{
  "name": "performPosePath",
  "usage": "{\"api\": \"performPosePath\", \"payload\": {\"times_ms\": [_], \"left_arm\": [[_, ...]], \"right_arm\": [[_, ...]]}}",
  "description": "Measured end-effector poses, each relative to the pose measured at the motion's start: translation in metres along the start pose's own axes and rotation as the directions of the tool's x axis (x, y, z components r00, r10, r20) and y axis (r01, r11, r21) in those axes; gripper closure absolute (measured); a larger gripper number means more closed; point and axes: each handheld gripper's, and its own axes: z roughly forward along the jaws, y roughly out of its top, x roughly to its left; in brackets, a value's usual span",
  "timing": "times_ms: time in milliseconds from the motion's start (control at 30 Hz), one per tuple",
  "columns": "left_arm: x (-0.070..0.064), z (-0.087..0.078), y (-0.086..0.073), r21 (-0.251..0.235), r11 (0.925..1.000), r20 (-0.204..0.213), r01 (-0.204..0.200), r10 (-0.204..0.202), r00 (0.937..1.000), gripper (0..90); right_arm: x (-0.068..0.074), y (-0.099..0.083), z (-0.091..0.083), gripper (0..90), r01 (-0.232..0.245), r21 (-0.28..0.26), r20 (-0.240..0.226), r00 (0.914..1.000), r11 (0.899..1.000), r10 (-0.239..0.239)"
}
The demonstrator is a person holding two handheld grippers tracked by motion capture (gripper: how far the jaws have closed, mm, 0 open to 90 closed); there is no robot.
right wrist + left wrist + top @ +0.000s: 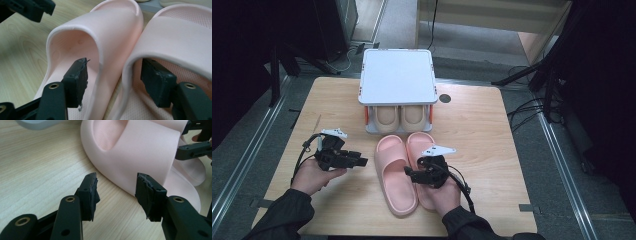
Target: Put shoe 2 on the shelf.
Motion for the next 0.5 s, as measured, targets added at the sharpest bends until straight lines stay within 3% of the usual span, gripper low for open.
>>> {"api": "performPosePath", "payload": {"times_ms": [300,500], "left_arm": [[0.001,-0.006,-0.010,-0.005,0.9998,-0.019,0.021,-0.021,0.9996,51.3],[0.001,-0.009,-0.013,-0.009,0.9996,-0.026,0.028,-0.028,0.9993,51.3]], "right_arm": [[0.008,0.006,0.013,35.0,0.016,0.003,0.075,0.9971,1.000,-0.016],[0.012,0.007,0.019,39.5,0.045,0.002,0.132,0.9902,0.999,-0.045]]}}
